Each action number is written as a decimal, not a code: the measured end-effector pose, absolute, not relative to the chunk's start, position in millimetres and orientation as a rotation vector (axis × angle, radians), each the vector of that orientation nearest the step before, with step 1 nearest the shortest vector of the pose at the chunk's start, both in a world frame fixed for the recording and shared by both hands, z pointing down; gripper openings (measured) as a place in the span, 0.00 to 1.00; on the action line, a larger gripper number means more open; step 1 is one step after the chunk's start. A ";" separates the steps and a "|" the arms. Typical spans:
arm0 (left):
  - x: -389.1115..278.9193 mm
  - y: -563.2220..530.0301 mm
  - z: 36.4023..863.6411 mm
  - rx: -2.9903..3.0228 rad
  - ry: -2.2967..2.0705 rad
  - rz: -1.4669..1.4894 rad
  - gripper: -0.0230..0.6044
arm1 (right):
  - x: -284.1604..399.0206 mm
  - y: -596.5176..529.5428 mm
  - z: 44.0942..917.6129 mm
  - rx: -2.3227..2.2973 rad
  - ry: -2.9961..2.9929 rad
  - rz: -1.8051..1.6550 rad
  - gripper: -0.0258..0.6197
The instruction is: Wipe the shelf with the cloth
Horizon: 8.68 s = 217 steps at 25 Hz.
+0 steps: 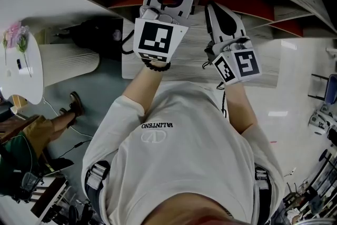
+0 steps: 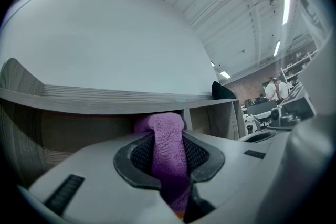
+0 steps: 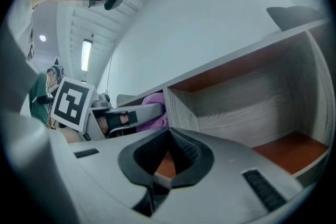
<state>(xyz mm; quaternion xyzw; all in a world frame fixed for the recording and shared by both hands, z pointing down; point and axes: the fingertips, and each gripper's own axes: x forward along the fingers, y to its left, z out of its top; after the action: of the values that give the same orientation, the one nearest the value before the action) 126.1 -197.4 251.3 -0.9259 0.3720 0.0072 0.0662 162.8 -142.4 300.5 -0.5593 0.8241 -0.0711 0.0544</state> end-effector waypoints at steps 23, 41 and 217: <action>107.7 -201.8 245.7 -2.788 1.170 0.091 0.18 | 152.3 -141.8 308.2 -1.703 2.520 -0.233 0.04; 57.2 -215.0 248.4 -2.749 1.279 0.093 0.18 | 119.2 -147.9 310.3 -1.667 2.571 -0.233 0.04; -108.1 -170.8 333.6 -2.573 1.484 -0.032 0.18 | 202.6 -106.8 352.7 -2.035 2.354 -0.304 0.04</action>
<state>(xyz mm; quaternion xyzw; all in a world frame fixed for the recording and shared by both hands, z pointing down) -108.1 -170.8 333.6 -0.8630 0.4978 -0.0107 0.0853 202.6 -106.8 352.7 -0.6508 0.7529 -0.0973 0.0074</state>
